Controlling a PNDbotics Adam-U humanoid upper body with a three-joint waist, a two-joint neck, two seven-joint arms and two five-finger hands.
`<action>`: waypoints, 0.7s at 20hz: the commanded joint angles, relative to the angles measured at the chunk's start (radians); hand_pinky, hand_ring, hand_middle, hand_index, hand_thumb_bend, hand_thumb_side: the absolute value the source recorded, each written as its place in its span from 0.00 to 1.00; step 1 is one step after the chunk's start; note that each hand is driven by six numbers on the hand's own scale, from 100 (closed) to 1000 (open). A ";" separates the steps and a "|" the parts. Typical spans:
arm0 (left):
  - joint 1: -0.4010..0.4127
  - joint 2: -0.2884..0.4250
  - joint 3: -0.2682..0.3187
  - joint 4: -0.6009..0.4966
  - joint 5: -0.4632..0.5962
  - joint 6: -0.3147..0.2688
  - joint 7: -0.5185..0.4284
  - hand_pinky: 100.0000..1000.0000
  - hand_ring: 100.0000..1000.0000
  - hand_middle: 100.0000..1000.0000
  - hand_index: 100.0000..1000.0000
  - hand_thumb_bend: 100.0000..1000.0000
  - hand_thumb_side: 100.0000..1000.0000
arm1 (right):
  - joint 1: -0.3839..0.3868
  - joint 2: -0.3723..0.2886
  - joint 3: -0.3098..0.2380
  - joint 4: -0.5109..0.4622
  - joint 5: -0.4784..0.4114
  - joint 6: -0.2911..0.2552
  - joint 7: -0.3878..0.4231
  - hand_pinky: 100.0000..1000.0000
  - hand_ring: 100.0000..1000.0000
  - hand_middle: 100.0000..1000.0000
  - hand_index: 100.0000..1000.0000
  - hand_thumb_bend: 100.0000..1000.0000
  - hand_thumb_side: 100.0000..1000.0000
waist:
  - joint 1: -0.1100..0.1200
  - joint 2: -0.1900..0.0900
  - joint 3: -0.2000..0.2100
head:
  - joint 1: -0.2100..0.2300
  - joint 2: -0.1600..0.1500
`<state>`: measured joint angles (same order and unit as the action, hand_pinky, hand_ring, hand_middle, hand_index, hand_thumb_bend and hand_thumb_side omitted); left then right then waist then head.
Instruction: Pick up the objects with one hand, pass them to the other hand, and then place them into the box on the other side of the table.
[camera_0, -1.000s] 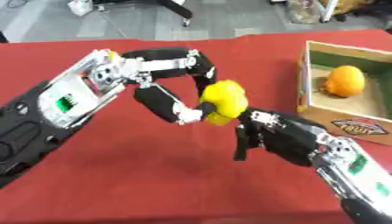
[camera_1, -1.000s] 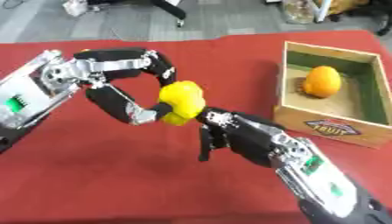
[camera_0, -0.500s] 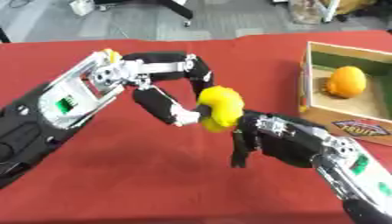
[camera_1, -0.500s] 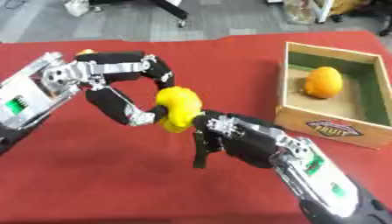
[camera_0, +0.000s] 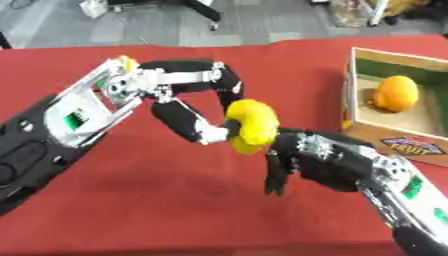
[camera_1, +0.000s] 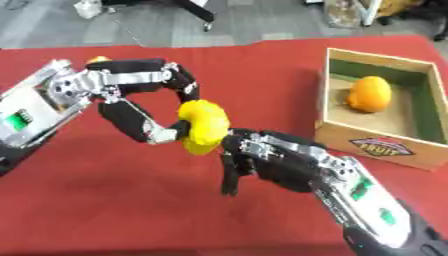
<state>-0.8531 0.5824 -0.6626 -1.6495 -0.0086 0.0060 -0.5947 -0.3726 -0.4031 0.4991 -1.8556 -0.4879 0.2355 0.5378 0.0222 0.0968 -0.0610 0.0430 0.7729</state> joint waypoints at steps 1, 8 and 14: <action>-0.012 0.011 0.013 -0.005 -0.015 -0.006 -0.001 0.68 0.53 0.49 0.56 0.00 0.16 | -0.016 -0.015 -0.007 -0.017 0.012 0.011 -0.018 0.50 0.34 0.26 0.86 0.00 0.79 | -0.002 -0.015 0.001 | 0.000 -0.003; -0.012 0.009 0.013 -0.012 -0.024 -0.006 -0.010 0.68 0.54 0.49 0.56 0.00 0.16 | -0.019 -0.017 -0.003 -0.013 0.066 0.063 -0.090 0.50 0.33 0.24 0.82 0.00 0.85 | -0.003 -0.017 0.005 | -0.002 -0.003; -0.013 0.007 0.014 -0.020 -0.026 0.004 -0.015 0.67 0.54 0.49 0.57 0.00 0.16 | -0.021 -0.018 -0.001 -0.020 0.116 0.104 -0.117 0.50 0.33 0.23 0.81 0.00 0.86 | -0.003 -0.016 0.006 | -0.003 -0.003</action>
<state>-0.8530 0.5820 -0.6626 -1.6553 -0.0334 0.0071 -0.6079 -0.3784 -0.4031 0.5006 -1.8552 -0.3845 0.3314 0.4261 0.0219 0.0966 -0.0551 0.0422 0.7729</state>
